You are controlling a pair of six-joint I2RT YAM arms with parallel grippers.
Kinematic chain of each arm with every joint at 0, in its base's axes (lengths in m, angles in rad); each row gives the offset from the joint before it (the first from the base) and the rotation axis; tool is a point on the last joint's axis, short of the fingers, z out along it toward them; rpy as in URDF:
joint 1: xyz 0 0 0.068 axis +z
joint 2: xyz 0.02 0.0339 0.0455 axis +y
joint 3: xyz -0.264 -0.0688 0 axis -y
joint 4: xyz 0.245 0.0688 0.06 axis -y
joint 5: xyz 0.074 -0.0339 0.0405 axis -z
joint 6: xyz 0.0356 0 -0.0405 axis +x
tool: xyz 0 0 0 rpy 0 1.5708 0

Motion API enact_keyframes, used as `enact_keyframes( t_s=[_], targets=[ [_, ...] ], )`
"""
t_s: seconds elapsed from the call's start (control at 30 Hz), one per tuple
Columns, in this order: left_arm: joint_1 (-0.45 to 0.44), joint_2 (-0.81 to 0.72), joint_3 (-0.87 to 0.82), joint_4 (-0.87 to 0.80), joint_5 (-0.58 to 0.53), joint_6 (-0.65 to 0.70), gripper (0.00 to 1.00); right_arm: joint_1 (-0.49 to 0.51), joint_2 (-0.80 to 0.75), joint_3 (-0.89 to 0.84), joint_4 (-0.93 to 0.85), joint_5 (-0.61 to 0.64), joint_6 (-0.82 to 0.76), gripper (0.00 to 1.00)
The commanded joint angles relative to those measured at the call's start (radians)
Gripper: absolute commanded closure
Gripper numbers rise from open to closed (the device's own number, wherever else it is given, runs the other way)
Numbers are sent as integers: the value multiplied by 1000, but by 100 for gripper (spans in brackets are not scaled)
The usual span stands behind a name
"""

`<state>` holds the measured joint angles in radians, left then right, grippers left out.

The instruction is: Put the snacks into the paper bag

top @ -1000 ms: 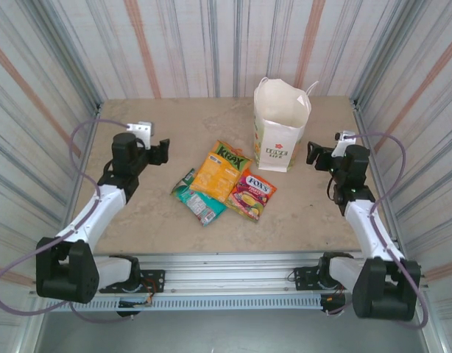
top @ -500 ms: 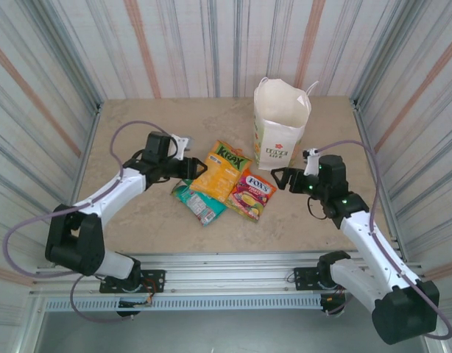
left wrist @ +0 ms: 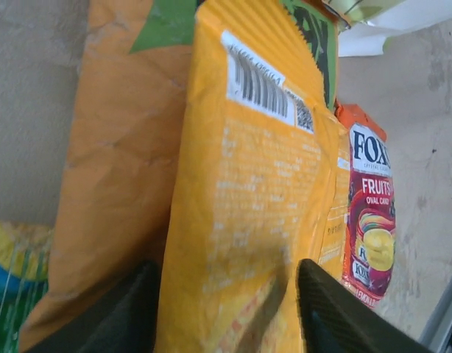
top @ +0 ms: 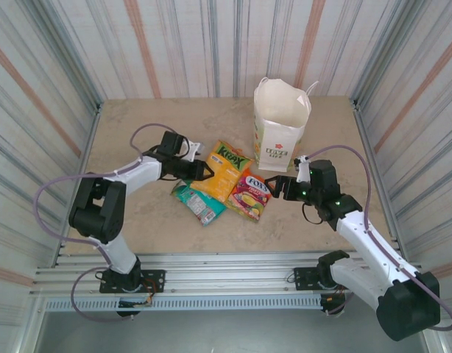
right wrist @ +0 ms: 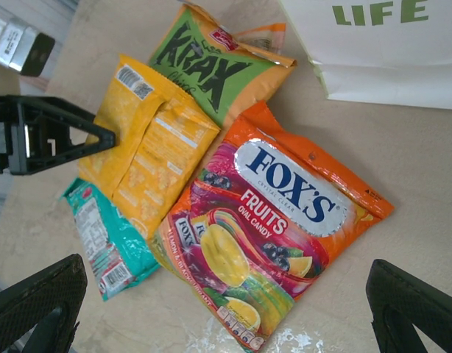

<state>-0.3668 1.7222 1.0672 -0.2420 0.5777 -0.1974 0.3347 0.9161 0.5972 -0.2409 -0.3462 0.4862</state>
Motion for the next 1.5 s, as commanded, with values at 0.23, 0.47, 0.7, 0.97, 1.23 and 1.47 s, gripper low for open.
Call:
enact_keyframes(
  t_s=[0.23,0.47,0.7,0.97,1.23,1.47],
  targets=[
    [2,-70,39,-31,92,86,94,8,-8,-2,-14,-33,-28,5],
    [2,-251,20,-27,76,124,100,8,-62,-5,55,-35,-42,10],
    [0,-420,-54,147,192,69,100,9,-80,-5,176,-108,-86,11],
    [-60,-501,-119,416,307,-15,100,11,-59,-6,352,-257,-85,13],
    [-113,-501,-139,572,335,-51,100,13,3,15,491,-378,-69,10],
    [-141,-480,-151,686,328,-81,100,18,61,46,593,-504,-27,10]
  ],
)
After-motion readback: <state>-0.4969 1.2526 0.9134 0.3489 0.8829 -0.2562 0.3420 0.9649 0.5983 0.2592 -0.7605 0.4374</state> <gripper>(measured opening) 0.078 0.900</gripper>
